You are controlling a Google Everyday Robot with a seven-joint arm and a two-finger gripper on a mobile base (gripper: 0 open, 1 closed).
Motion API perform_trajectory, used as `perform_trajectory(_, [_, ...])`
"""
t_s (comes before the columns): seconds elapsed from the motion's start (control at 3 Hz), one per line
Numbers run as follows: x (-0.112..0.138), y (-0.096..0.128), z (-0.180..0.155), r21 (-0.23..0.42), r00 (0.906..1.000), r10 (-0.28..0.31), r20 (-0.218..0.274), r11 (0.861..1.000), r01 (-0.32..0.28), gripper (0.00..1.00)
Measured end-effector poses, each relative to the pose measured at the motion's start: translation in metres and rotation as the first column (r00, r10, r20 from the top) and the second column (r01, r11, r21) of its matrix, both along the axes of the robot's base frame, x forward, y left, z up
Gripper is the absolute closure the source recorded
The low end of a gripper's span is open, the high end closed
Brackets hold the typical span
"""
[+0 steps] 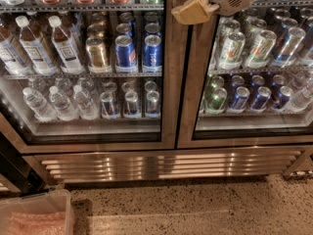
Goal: Open left fridge door
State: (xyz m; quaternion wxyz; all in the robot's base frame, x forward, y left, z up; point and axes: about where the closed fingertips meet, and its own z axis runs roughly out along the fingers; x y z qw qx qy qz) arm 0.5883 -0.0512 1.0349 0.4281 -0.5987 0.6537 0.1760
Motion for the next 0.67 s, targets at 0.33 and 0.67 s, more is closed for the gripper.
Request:
perform_trajectory(0.33, [0.0004,-0.0007,0.0003,0.003,1.0000,-0.004,-0.001,1.000,0.004,1.00])
perform_trajectory(0.67, [0.0006,-0.0017,0.0006,0.006,0.9999,-0.009,-0.004,1.000,0.009,1.00])
